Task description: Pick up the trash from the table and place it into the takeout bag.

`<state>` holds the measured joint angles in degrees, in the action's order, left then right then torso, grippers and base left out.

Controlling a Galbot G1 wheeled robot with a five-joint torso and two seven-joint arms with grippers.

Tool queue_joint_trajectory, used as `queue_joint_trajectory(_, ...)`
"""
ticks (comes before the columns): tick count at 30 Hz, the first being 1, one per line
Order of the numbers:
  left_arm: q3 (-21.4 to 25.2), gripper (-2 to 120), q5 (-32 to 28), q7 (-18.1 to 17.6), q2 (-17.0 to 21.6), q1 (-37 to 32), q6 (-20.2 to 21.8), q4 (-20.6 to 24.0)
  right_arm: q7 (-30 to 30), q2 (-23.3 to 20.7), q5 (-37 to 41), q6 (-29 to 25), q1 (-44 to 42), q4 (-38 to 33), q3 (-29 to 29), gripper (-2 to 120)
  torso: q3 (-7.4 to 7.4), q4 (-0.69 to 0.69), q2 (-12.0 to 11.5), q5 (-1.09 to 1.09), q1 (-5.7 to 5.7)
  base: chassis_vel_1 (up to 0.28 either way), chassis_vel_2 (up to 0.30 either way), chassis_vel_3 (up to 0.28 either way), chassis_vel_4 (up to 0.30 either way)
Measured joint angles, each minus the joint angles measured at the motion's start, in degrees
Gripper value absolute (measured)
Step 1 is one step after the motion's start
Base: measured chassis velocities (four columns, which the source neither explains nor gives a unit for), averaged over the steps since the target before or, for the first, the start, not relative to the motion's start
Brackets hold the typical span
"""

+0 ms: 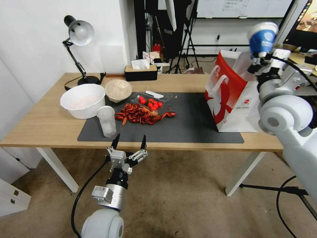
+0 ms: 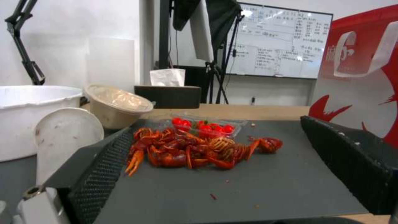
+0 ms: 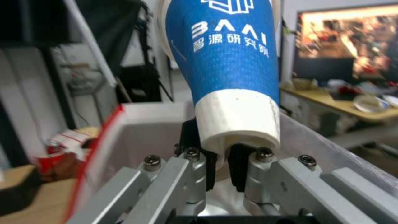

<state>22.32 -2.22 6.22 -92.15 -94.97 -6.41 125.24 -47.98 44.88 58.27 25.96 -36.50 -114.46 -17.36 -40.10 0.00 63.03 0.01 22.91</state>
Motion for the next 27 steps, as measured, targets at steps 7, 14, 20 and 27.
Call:
queue_joint_trajectory(7, 0.08, 100, 0.49, 0.08, 0.0, -0.72, -0.52, 0.58, -2.07, 0.37, 2.06, 2.15, 0.54, 0.94, 0.2, 33, 0.0, 0.0, 0.0, -0.01, 0.0, 0.0, 0.0, 0.0, 0.0)
queue_joint_trajectory(14, 0.1, 100, 0.73, 0.17, 0.0, -0.66, -0.53, 0.67, -1.68, 0.2, 2.6, 1.76, 1.59, 1.23, 0.32, 58, 0.0, 0.0, 0.0, -0.01, 0.0, 0.0, 0.0, 0.0, 0.0)
queue_joint_trajectory(20, 0.14, 100, 0.74, 0.21, 0.0, -0.44, -0.45, 0.66, 1.26, -0.51, 1.93, -1.08, 1.76, 0.99, 0.24, 78, 0.0, -0.01, 0.0, -0.02, 0.01, 0.0, 0.0, 0.0, 0.0)
queue_joint_trajectory(27, 0.29, 100, 0.71, 0.23, 0.01, -0.23, -0.38, 0.27, 12.88, -1.12, 2.44, -14.22, 0.17, -1.53, -1.1, 99, 0.0, 0.01, 0.0, -0.01, 0.01, 0.0, 0.0, 0.0, 0.0)
